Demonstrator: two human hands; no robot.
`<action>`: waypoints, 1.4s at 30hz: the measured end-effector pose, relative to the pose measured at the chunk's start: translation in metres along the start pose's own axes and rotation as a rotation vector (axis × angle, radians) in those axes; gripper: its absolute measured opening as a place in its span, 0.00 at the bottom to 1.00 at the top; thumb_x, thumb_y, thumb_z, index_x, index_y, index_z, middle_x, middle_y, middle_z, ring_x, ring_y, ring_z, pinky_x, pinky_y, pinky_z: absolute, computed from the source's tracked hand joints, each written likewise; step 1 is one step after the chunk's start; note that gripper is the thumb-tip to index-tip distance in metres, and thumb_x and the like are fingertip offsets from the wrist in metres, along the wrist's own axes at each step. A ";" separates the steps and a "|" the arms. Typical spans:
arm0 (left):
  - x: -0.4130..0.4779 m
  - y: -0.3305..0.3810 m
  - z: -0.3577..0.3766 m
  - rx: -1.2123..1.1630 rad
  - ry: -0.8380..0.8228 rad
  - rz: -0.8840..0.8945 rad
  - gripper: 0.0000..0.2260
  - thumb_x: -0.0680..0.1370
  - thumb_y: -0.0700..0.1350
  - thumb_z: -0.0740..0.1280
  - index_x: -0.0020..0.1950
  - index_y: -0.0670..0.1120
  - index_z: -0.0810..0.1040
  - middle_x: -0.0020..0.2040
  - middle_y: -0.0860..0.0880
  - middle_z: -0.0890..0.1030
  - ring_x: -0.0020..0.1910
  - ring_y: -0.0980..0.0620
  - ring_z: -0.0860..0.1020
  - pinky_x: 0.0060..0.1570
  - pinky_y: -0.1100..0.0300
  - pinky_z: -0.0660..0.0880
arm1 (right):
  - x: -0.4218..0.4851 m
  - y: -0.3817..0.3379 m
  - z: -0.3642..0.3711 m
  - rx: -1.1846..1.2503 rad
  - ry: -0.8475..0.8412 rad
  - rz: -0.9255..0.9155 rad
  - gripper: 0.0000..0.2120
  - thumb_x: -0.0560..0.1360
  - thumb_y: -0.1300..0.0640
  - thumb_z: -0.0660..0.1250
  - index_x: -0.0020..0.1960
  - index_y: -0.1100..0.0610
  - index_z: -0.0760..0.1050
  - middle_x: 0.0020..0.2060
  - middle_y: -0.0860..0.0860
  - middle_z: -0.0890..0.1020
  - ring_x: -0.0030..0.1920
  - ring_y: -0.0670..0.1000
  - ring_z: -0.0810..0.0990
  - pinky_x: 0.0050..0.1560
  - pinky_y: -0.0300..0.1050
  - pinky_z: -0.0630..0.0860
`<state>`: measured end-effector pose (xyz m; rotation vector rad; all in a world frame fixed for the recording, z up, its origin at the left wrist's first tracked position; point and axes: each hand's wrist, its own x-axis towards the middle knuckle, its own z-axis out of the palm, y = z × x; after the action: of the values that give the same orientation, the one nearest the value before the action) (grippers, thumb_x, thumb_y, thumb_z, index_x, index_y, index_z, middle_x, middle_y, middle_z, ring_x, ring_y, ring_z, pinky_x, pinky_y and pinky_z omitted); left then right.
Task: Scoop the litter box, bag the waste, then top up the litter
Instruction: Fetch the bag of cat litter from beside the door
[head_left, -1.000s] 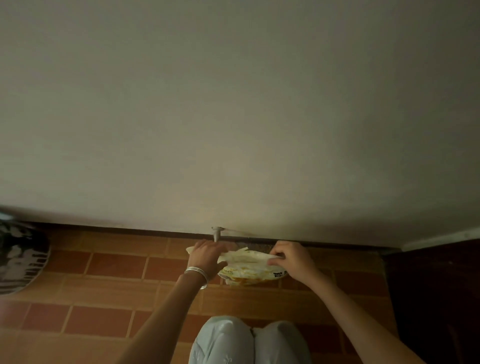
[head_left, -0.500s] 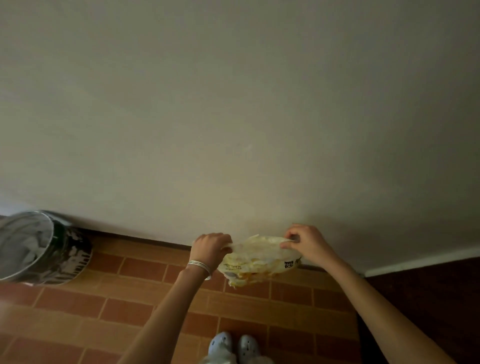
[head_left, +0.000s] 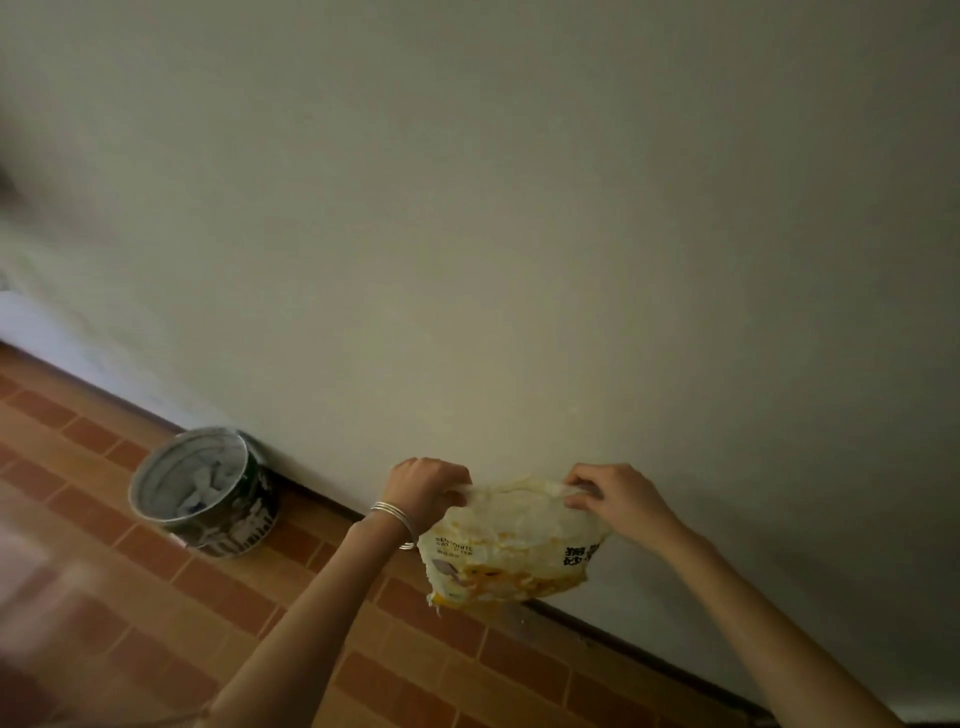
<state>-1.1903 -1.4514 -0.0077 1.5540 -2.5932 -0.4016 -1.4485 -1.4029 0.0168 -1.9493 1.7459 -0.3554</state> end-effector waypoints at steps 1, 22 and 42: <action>-0.007 -0.005 -0.005 0.001 0.011 -0.029 0.09 0.77 0.50 0.63 0.55 0.54 0.78 0.52 0.53 0.81 0.53 0.50 0.78 0.43 0.62 0.66 | 0.003 -0.007 0.000 0.026 -0.005 -0.025 0.06 0.71 0.51 0.70 0.47 0.51 0.79 0.43 0.47 0.83 0.45 0.47 0.80 0.46 0.46 0.75; -0.185 -0.163 -0.055 -0.067 0.293 -0.516 0.09 0.76 0.54 0.64 0.51 0.53 0.79 0.46 0.55 0.82 0.46 0.52 0.79 0.32 0.62 0.64 | 0.100 -0.217 0.100 0.178 -0.115 -0.388 0.13 0.68 0.55 0.73 0.33 0.48 0.70 0.33 0.45 0.77 0.39 0.47 0.76 0.41 0.44 0.71; -0.300 -0.368 -0.144 -0.001 0.401 -0.634 0.07 0.77 0.52 0.63 0.50 0.54 0.80 0.44 0.55 0.82 0.43 0.52 0.79 0.34 0.62 0.67 | 0.154 -0.450 0.196 0.054 -0.056 -0.503 0.14 0.68 0.48 0.73 0.35 0.52 0.69 0.27 0.42 0.71 0.30 0.40 0.68 0.31 0.37 0.63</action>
<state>-0.7031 -1.3780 0.0483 2.1676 -1.7740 -0.1061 -0.9437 -1.4917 0.0657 -2.3170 1.1789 -0.5061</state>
